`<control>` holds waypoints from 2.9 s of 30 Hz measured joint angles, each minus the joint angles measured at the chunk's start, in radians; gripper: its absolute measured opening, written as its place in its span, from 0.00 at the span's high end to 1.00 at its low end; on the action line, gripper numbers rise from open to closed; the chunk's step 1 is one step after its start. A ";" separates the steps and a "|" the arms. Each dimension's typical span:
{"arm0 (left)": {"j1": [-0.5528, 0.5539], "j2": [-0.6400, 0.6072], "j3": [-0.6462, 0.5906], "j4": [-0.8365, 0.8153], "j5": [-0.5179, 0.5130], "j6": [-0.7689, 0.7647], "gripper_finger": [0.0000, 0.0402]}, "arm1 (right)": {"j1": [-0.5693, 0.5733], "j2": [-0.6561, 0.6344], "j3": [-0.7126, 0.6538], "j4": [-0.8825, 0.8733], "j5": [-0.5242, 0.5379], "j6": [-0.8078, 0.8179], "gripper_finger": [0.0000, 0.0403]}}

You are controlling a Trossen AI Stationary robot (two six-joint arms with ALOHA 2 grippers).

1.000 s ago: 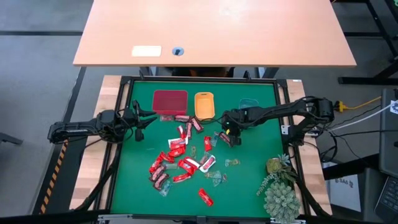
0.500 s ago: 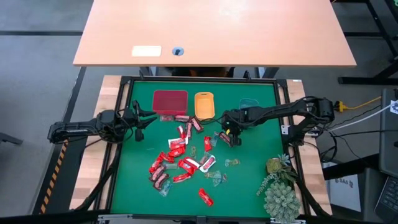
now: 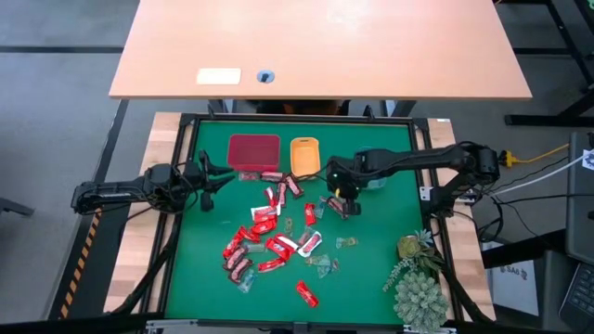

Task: Sort candy
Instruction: Put the orange gummy into the blue bin, then put the red chocolate bar into the red bin

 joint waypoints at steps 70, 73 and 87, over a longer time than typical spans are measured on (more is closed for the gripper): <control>-0.044 0.127 0.002 0.382 0.032 -0.279 0.74 | -0.275 -0.164 0.104 -0.342 0.292 -0.087 0.71; -0.076 0.210 0.030 0.413 0.011 -0.278 0.74 | -0.275 -0.164 0.104 -0.326 0.292 -0.087 0.71; -0.176 0.671 0.319 0.186 -0.092 -0.757 0.74 | -0.275 -0.164 0.104 -0.306 0.292 -0.087 0.71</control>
